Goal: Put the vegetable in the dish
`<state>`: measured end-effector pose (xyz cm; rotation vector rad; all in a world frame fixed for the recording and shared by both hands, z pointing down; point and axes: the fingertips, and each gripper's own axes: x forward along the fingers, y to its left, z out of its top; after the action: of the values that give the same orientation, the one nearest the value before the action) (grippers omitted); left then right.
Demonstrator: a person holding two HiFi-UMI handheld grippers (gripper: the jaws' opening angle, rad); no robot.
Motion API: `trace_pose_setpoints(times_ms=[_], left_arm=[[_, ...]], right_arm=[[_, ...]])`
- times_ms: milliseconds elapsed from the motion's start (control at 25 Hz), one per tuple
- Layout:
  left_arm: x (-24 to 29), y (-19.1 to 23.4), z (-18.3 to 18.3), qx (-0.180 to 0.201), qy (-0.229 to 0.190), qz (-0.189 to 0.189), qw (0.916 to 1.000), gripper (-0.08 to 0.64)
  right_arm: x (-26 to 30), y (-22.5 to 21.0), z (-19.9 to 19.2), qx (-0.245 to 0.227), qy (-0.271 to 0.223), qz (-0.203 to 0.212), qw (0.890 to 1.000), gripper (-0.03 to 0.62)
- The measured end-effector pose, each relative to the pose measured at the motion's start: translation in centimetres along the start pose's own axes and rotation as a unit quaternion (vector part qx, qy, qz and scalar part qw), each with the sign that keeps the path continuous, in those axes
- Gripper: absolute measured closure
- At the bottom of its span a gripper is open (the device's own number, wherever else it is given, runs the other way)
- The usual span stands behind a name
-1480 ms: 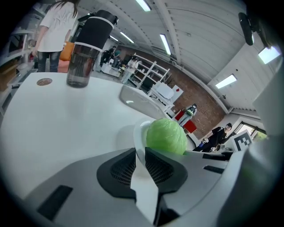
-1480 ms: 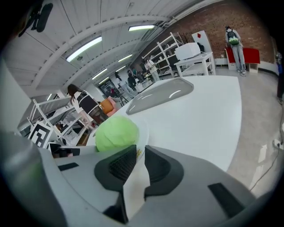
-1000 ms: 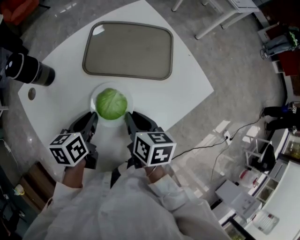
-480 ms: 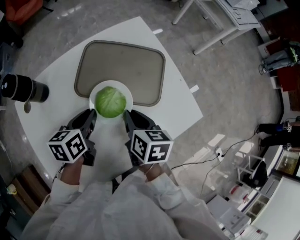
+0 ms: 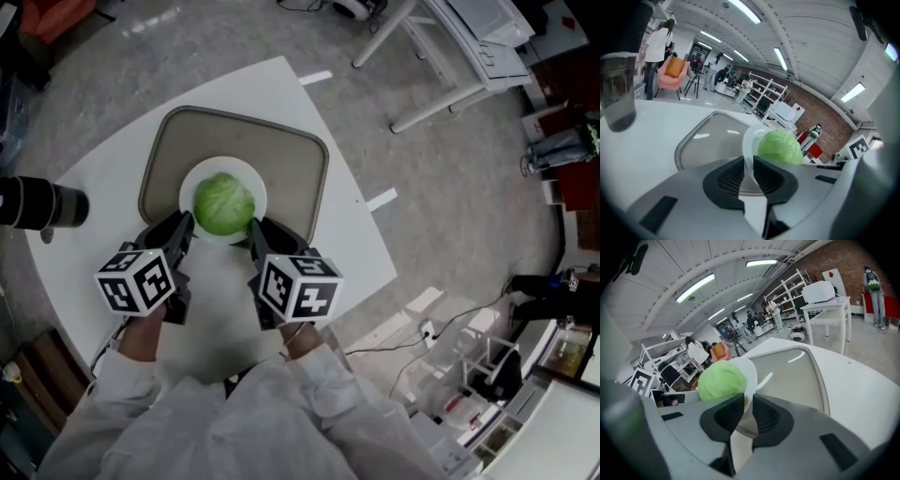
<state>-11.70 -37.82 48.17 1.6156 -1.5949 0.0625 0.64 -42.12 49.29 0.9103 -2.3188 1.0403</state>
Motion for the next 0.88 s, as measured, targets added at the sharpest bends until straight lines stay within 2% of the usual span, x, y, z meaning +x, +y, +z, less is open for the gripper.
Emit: trace_pose_setpoints(times_ms=[280,880], left_arm=[[2.9,0.3,0.2,-0.010,0.016,0.001,0.9998,0.503],[5.2,1.5,0.1,-0.037,0.040,0.041,0.9977,0.503]], right_arm=[[1.8,-2.1,1.3,0.011,0.011,-0.007,1.000,0.528],[4.2,-3.5,1.4,0.047,0.034,-0.013,0.998,0.526]])
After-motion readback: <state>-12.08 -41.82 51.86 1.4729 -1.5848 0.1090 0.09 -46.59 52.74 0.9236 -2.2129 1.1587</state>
